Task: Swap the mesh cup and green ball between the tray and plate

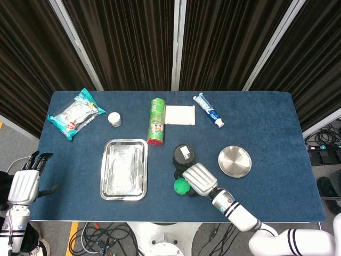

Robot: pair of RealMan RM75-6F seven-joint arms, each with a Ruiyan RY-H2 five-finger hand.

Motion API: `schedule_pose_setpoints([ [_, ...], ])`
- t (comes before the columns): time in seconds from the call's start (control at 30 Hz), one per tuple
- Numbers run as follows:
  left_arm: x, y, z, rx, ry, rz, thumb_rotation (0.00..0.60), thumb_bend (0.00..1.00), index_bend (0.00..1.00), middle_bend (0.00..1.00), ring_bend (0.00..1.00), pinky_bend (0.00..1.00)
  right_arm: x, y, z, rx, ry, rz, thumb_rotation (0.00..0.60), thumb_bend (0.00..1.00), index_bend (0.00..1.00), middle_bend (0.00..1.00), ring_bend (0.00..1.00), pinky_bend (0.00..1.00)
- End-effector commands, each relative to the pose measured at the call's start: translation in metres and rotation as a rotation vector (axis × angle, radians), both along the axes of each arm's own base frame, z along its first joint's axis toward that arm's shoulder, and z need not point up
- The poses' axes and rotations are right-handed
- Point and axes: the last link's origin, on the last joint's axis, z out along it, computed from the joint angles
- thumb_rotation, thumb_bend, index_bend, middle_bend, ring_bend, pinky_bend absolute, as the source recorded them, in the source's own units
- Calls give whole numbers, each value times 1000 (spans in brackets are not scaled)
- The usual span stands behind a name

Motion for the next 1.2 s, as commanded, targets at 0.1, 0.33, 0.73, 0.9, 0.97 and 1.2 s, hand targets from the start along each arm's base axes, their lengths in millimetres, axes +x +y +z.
schedule_pose_setpoints([
  [0.1, 1, 1, 0, 0, -1, -4, 600, 79, 136, 129, 45, 252, 8, -8, 39, -138, -114, 24, 600, 47, 378, 312, 308, 544],
  [0.33, 4, 1, 0, -1, 0, -11, 600, 79, 136, 129, 45, 252, 17, -47, 33, -138, -21, -12, 600, 0, 1, 21, 0, 89],
  [0.73, -2, 1, -2, -20, -1, 18, 600, 79, 136, 129, 45, 253, 25, -76, -7, -31, 74, -72, 600, 0, 0, 9, 0, 108],
  [0.9, -3, 1, -1, -17, -3, 15, 600, 79, 136, 129, 44, 253, 23, -81, -16, -22, 100, -99, 600, 0, 52, 120, 30, 261],
  [0.97, -3, 2, 0, -16, -3, 17, 600, 79, 136, 129, 45, 253, 22, -82, -19, -25, 109, -106, 600, 0, 107, 160, 75, 334],
  [1.2, -4, 1, -2, -20, -5, 20, 600, 79, 136, 129, 44, 253, 20, -84, -21, -64, 119, -116, 600, 45, 324, 260, 218, 562],
])
